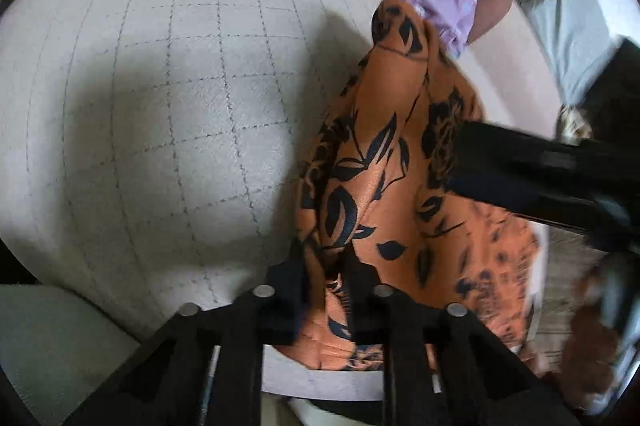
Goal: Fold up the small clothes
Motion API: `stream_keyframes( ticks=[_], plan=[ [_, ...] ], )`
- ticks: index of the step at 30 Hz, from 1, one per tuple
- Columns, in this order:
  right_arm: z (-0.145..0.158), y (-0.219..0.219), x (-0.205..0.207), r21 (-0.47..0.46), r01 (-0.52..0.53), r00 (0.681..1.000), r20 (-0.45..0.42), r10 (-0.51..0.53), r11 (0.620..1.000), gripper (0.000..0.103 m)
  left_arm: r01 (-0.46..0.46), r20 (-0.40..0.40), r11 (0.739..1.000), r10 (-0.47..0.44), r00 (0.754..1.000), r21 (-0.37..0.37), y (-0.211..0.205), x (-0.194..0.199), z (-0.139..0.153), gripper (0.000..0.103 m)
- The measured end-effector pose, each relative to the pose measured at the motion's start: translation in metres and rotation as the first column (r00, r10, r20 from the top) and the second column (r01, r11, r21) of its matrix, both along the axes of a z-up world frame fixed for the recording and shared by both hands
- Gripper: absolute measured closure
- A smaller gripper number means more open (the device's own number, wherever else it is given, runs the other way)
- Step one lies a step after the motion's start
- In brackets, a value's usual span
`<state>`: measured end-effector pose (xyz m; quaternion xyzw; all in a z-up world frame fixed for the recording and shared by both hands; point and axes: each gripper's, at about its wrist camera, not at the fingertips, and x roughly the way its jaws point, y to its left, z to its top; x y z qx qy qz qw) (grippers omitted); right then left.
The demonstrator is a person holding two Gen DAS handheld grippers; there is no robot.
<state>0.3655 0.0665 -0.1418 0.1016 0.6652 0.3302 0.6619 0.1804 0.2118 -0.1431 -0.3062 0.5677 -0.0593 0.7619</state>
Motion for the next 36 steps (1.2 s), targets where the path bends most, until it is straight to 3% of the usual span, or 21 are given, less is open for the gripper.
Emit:
stream_keyframes(
  ticks=[4, 7, 9, 10, 12, 17, 22, 26, 30, 36],
  plan=[
    [-0.016, 0.04, 0.004, -0.078, -0.09, 0.995, -0.042, 0.087, 0.993, 0.033, -0.006, 0.109, 0.999, 0.011, 0.994, -0.047, 0.004, -0.016, 0.021, 0.091],
    [-0.025, 0.061, 0.003, -0.163, -0.119, 0.993, -0.045, 0.113, 0.98, 0.034, 0.014, 0.117, 1.0, -0.011, 0.993, -0.021, -0.004, -0.015, 0.024, 0.091],
    [-0.037, 0.073, 0.006, -0.237, -0.134, 0.991, -0.061, 0.122, 0.962, 0.044, 0.016, 0.105, 1.0, -0.013, 0.994, -0.022, -0.011, -0.009, 0.021, 0.092],
    [-0.041, 0.078, 0.007, -0.277, -0.143, 0.99, -0.06, 0.132, 0.95, 0.053, 0.013, 0.103, 1.0, -0.011, 0.995, -0.021, -0.011, -0.009, 0.021, 0.092],
    [-0.045, 0.082, 0.006, -0.302, -0.151, 0.988, -0.063, 0.139, 0.941, 0.057, 0.019, 0.108, 1.0, -0.018, 0.994, -0.006, -0.012, -0.005, 0.02, 0.092],
    [-0.038, 0.084, -0.003, -0.337, -0.164, 0.986, -0.016, 0.169, 0.927, 0.078, 0.055, 0.142, 0.996, -0.064, 0.988, 0.064, -0.033, -0.008, 0.031, 0.092],
    [-0.017, 0.059, -0.017, -0.177, -0.068, 0.996, 0.049, 0.078, 0.982, 0.084, 0.089, 0.229, 0.983, -0.125, 0.965, 0.162, -0.051, -0.017, 0.054, 0.092],
    [0.011, 0.007, -0.035, 0.045, 0.04, 0.995, 0.09, -0.044, 0.998, 0.085, 0.134, 0.299, 0.968, -0.195, 0.934, 0.212, -0.074, -0.035, 0.085, 0.092],
    [0.04, -0.044, -0.059, 0.21, 0.105, 0.981, 0.136, -0.135, 0.972, 0.085, 0.187, 0.356, 0.939, -0.287, 0.889, 0.289, -0.112, -0.054, 0.125, 0.092],
    [0.064, -0.147, -0.09, 0.411, 0.233, 0.935, 0.153, -0.319, 0.881, 0.086, 0.309, 0.372, 0.856, -0.47, 0.8, 0.415, -0.195, -0.066, 0.166, 0.092]
  ],
)
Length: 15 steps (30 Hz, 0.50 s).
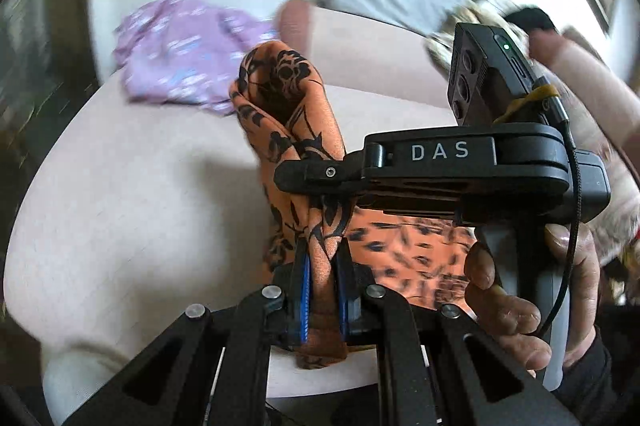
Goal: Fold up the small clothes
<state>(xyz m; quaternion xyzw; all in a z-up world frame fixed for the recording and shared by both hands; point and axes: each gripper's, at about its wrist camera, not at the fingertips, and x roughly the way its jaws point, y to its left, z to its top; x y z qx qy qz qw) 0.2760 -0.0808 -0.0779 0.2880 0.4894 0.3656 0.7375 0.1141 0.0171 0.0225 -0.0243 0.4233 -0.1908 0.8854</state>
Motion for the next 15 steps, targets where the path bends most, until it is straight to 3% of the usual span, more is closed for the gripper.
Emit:
stream_keyframes(
  ticks=[5, 9, 15],
  plan=[
    [-0.009, -0.101, -0.023, 0.102, 0.127, 0.992, -0.008, -0.127, 0.987, 0.086, 0.147, -0.026, 0.988, -0.146, 0.989, 0.035, -0.075, 0.002, -0.003, 0.092],
    [-0.053, -0.167, -0.041, 0.164, 0.251, 0.967, -0.087, -0.24, 0.954, 0.086, 0.244, -0.057, 0.968, -0.241, 0.969, 0.06, -0.134, 0.005, -0.03, 0.092],
    [-0.102, -0.227, -0.031, 0.158, 0.383, 0.912, -0.219, -0.346, 0.91, 0.086, 0.269, -0.16, 0.962, -0.271, 0.949, -0.037, -0.172, 0.038, -0.059, 0.092]
  ],
)
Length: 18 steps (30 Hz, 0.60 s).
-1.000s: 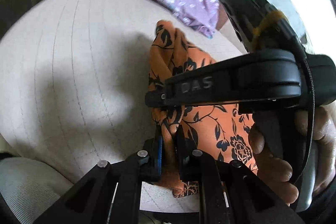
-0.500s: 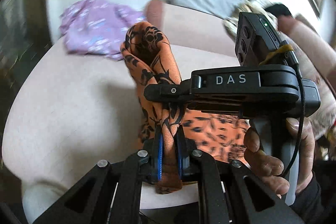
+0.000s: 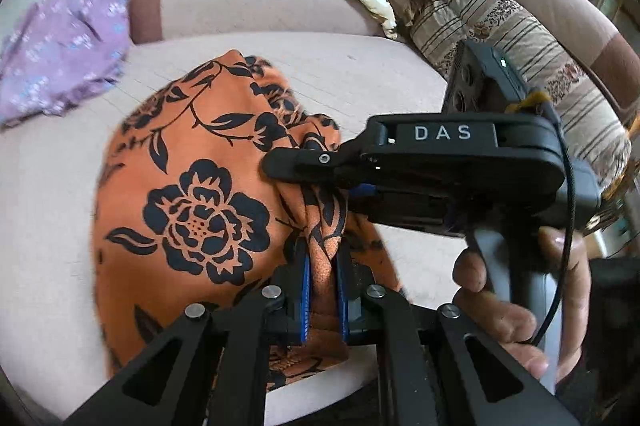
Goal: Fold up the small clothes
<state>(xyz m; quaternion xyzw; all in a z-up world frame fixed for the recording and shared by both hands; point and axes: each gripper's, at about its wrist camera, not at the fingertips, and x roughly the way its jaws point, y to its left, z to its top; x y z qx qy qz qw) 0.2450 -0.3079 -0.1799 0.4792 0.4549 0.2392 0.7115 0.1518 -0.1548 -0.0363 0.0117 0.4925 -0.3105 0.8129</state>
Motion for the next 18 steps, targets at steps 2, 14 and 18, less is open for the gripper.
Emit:
stream_keyframes(
  ticks=[2, 14, 18],
  plan=[
    [-0.01, -0.016, 0.003, 0.025, 0.039, 0.999, -0.026, -0.038, 0.999, 0.086, -0.007, -0.041, 0.999, 0.005, 0.999, -0.04, 0.011, 0.01, -0.003, 0.092],
    [-0.009, -0.065, -0.006, -0.055, 0.105, 0.992, -0.067, -0.108, 0.993, 0.086, 0.084, -0.158, 0.993, -0.096, 0.983, -0.08, -0.004, 0.014, -0.036, 0.092],
    [-0.04, -0.064, 0.0, -0.147, 0.083, 0.967, -0.229, -0.116, 0.986, 0.086, 0.079, -0.185, 0.996, -0.084, 0.979, -0.032, -0.007, 0.008, -0.058, 0.088]
  ],
)
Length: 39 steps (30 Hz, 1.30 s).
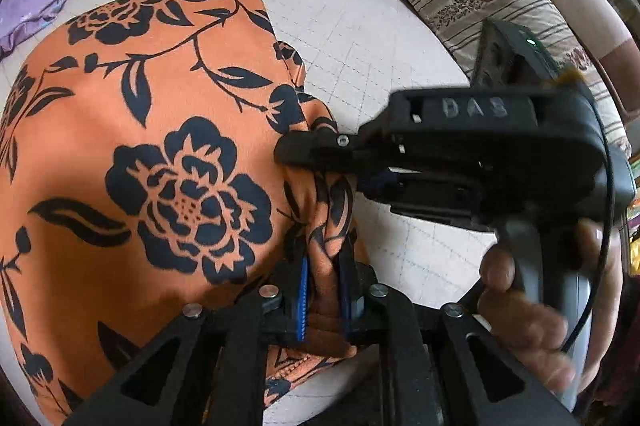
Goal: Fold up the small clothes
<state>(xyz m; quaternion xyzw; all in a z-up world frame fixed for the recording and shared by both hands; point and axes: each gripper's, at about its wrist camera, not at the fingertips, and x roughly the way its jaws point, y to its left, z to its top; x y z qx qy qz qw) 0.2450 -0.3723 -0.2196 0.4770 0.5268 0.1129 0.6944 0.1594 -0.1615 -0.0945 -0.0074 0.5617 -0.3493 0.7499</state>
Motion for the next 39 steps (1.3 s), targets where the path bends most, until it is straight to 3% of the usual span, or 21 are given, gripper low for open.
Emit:
stream_keyframes(
  ticks=[2, 5, 7, 9, 10, 11, 12, 16, 18, 20, 21, 22, 23, 24, 25, 29, 31, 33, 35, 39],
  plan=[
    [0.0, -0.001, -0.001, 0.016, 0.004, 1.0, 0.008, -0.004, 1.0, 0.083, 0.012, -0.006, 0.999, -0.012, 1.0, -0.032, 0.011, -0.011, 0.011, 0.082],
    [0.006, 0.001, -0.003, -0.04, -0.006, 1.0, 0.018, 0.007, 0.999, 0.075, 0.0, 0.014, 0.998, 0.001, 1.0, -0.062, 0.04, -0.025, 0.035, 0.074],
    [0.012, 0.004, -0.005, -0.076, 0.001, 1.0, 0.025, 0.001, 0.997, 0.074, -0.049, 0.052, 0.997, 0.052, 0.997, -0.064, 0.069, -0.028, 0.049, 0.061],
    [0.019, 0.004, -0.01, -0.088, 0.019, 0.998, 0.057, -0.014, 0.996, 0.072, -0.137, 0.119, 0.991, 0.136, 0.983, -0.008, 0.1, -0.027, 0.057, 0.038],
    [0.027, 0.007, -0.014, -0.111, 0.023, 0.997, 0.081, -0.014, 0.994, 0.066, -0.188, 0.146, 0.982, 0.183, 0.972, 0.024, 0.116, -0.023, 0.058, 0.037],
    [0.037, 0.003, -0.028, -0.137, 0.018, 0.995, 0.1, -0.004, 0.99, 0.049, -0.235, 0.154, 0.971, 0.226, 0.962, 0.038, 0.134, -0.021, 0.058, 0.037],
    [0.045, 0.006, -0.034, -0.172, 0.013, 0.992, 0.127, 0.009, 0.985, 0.041, -0.271, 0.156, 0.961, 0.259, 0.953, 0.058, 0.147, -0.017, 0.056, 0.037],
    [0.072, 0.019, -0.062, -0.331, 0.047, 0.983, 0.182, 0.015, 0.942, 0.04, -0.357, 0.1, 0.929, 0.348, 0.932, 0.094, 0.189, 0.002, 0.03, 0.037],
    [0.075, 0.03, -0.072, -0.41, 0.022, 0.99, 0.138, 0.039, 0.912, 0.044, -0.368, 0.013, 0.927, 0.368, 0.93, 0.068, 0.196, 0.01, 0.012, 0.037],
    [0.072, 0.041, -0.075, -0.472, -0.025, 0.994, 0.085, 0.074, 0.881, 0.068, -0.381, -0.054, 0.924, 0.382, 0.923, 0.038, 0.193, 0.016, -0.005, 0.038],
    [0.069, 0.047, -0.075, -0.491, -0.058, 0.993, 0.06, 0.101, 0.869, 0.074, -0.39, -0.088, 0.921, 0.39, 0.916, 0.025, 0.194, 0.015, -0.012, 0.05],
    [0.068, 0.051, -0.075, -0.517, -0.082, 0.992, 0.036, 0.117, 0.852, 0.088, -0.389, -0.126, 0.921, 0.386, 0.914, -0.001, 0.193, 0.013, -0.016, 0.059],
    [0.066, 0.052, -0.074, -0.541, -0.088, 0.993, 0.018, 0.116, 0.837, 0.089, -0.383, -0.159, 0.923, 0.376, 0.913, -0.019, 0.192, 0.009, -0.02, 0.074],
    [0.068, 0.055, -0.08, -0.58, -0.098, 0.993, -0.006, 0.116, 0.809, 0.089, -0.39, -0.154, 0.921, 0.384, 0.91, -0.012, 0.19, 0.005, -0.02, 0.075],
    [0.067, 0.057, -0.083, -0.599, -0.114, 0.992, -0.026, 0.123, 0.793, 0.098, -0.389, -0.126, 0.921, 0.387, 0.914, 0.003, 0.187, 0.0, -0.019, 0.076],
    [0.049, 0.06, -0.079, -0.633, -0.174, 0.984, -0.137, 0.112, 0.754, 0.098, -0.349, -0.021, 0.936, 0.35, 0.937, 0.042, 0.175, -0.01, -0.022, 0.074],
    [0.051, 0.054, -0.078, -0.618, -0.146, 0.988, -0.125, 0.087, 0.773, 0.096, -0.331, -0.025, 0.943, 0.331, 0.943, 0.017, 0.175, -0.011, -0.012, 0.073],
    [0.063, 0.049, -0.086, -0.591, -0.098, 0.995, -0.059, 0.078, 0.8, 0.094, -0.315, -0.037, 0.949, 0.315, 0.949, -0.018, 0.181, -0.013, 0.0, 0.061],
    [0.082, 0.04, -0.099, -0.527, -0.038, 0.994, 0.066, 0.085, 0.849, 0.094, -0.317, -0.04, 0.947, 0.316, 0.948, -0.04, 0.19, -0.011, 0.013, 0.053],
    [0.108, 0.025, -0.096, -0.435, -0.034, 0.978, 0.172, 0.121, 0.9, 0.094, -0.349, -0.027, 0.935, 0.348, 0.937, -0.065, 0.199, 0.022, 0.031, 0.034]
  ],
)
